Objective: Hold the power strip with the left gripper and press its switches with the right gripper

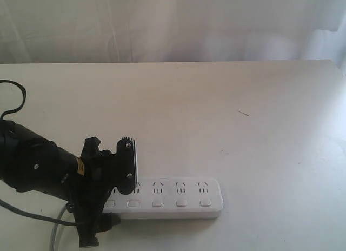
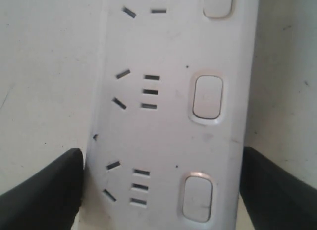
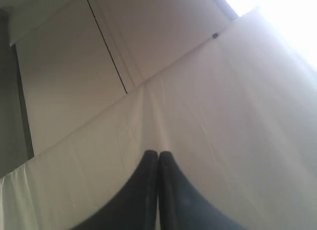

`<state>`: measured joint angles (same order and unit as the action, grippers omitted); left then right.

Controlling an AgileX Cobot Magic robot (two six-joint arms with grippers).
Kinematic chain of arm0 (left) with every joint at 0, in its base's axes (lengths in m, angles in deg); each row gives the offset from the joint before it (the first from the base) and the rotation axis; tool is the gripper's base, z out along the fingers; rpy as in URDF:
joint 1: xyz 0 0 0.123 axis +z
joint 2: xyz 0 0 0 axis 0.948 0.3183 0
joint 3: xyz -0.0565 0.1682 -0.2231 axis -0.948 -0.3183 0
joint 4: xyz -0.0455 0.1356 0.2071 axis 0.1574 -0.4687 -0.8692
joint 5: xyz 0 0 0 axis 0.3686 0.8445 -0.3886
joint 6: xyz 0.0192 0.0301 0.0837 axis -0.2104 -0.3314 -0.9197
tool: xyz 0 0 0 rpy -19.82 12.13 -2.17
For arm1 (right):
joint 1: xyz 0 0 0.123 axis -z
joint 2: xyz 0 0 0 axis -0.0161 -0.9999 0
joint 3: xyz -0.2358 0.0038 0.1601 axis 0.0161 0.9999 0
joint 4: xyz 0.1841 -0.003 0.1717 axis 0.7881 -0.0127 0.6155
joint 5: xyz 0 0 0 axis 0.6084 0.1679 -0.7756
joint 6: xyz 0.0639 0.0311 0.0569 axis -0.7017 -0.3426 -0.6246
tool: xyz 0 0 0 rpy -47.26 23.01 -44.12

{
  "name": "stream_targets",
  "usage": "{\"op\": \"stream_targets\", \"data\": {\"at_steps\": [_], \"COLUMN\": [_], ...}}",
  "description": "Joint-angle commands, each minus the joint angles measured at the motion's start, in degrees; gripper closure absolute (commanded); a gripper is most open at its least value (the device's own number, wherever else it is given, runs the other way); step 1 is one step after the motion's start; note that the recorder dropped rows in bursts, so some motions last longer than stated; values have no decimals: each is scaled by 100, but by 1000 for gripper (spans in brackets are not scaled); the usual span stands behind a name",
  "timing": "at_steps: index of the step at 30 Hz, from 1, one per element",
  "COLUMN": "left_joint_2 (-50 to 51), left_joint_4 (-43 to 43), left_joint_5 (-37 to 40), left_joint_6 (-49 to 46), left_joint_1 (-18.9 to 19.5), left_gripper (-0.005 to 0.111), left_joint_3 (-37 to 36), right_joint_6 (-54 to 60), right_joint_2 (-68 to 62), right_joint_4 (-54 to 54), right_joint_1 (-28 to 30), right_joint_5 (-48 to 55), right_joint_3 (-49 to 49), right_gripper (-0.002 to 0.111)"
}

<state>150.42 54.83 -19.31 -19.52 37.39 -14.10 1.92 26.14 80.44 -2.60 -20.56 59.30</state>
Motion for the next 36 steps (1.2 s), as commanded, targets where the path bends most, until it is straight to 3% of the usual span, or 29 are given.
{"op": "stream_targets", "data": {"at_steps": [1, 20, 25, 29, 30, 33, 36], "left_joint_2": [-40, -40, -40, -40, -40, -40, -40], "left_joint_4": [-14, -14, -14, -14, -14, -14, -14], "left_joint_5": [84, 127, 334, 415, 415, 427, 427], "left_joint_6": [4, 15, 15, 4, 4, 4, 4], "left_joint_1": [21, 21, 21, 21, 21, 21, 21], "left_gripper": [107, 107, 107, 107, 107, 107, 107], "left_joint_3": [-48, -48, -48, -48, -48, -48, -48], "right_joint_6": [-145, -163, -1028, -915, -1182, -2766, -4365], "right_joint_2": [25, 25, 25, 25, 25, -433, -1160], "right_joint_4": [-18, 107, -67, -1916, -2831, -5356, -7736], "right_joint_1": [49, 49, 49, 49, 49, 49, 49], "right_joint_5": [-97, -625, -842, -648, -459, -291, -745], "right_joint_3": [7, 7, -12, -794, -1124, -2250, -3257], "right_gripper": [108, 108, 108, 108, 108, 108, 108]}}
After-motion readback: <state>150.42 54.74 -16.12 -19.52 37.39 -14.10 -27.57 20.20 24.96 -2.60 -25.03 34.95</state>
